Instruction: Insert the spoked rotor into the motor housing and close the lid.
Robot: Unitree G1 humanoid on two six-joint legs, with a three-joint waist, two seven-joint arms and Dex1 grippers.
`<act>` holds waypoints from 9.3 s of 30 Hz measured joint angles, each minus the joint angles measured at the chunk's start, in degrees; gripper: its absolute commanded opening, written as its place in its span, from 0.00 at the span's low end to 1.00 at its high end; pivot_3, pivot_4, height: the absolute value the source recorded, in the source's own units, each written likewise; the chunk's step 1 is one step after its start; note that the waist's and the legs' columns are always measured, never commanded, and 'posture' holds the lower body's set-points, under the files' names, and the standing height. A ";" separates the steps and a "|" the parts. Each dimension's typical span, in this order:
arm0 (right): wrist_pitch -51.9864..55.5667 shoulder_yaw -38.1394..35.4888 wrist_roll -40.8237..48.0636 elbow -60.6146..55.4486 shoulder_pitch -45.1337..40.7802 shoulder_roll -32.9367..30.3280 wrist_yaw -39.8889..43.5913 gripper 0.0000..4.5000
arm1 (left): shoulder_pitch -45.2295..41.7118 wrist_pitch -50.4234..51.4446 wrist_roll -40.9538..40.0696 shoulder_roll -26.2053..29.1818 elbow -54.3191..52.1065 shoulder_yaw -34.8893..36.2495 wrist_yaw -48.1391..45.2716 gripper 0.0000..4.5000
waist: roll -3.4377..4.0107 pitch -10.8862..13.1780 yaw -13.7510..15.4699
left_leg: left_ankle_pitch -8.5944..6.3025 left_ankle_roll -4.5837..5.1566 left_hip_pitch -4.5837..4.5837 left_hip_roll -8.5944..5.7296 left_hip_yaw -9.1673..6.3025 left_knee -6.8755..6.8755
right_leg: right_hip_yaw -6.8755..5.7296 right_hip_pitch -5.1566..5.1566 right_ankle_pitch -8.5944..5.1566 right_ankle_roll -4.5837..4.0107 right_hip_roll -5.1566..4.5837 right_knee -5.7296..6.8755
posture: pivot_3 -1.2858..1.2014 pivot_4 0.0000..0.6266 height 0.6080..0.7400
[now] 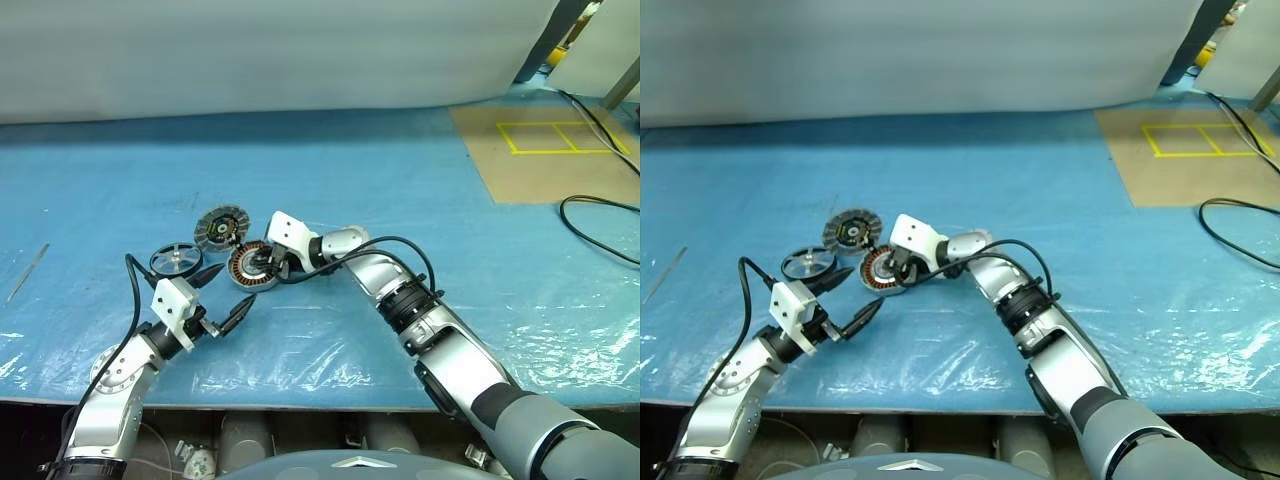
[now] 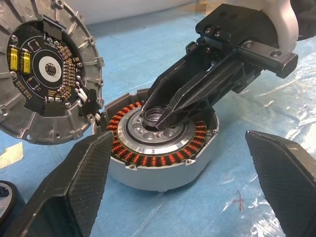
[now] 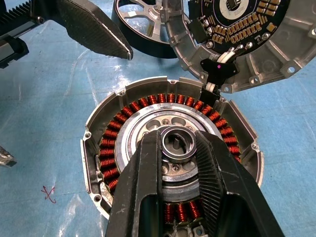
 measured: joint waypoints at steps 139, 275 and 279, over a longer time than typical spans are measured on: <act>-2.30 0.23 -0.30 -0.03 3.12 4.76 -1.73 0.01 | -1.08 -0.32 0.73 -0.33 1.64 -0.47 -0.24 1.00 | 0.01 0.02 -1.33 | 0.00 -0.01 0.00 -0.01 0.07 -0.32 | 0.02 -0.10 -0.04 -0.05 0.01 -0.19 | 0.52 0.24 1.00; 14.36 -9.09 19.24 -35.06 17.32 -18.53 5.82 0.00 | -16.81 13.57 -7.42 19.05 2.38 3.61 -22.34 0.29 | -0.36 0.12 1.47 | -0.03 -0.17 -0.36 -0.03 -0.13 -0.04 | -0.07 -0.40 0.00 0.02 0.05 0.11 | 0.52 0.24 1.00; 12.69 -8.98 18.38 -34.74 17.34 -19.25 5.86 0.00 | -18.10 16.11 -5.73 16.39 1.41 1.53 -17.81 0.29 | -0.35 0.12 1.40 | -0.02 -0.15 -0.37 -0.05 -0.12 0.00 | -0.04 -0.38 0.10 0.19 0.05 0.11 | 0.52 0.24 1.00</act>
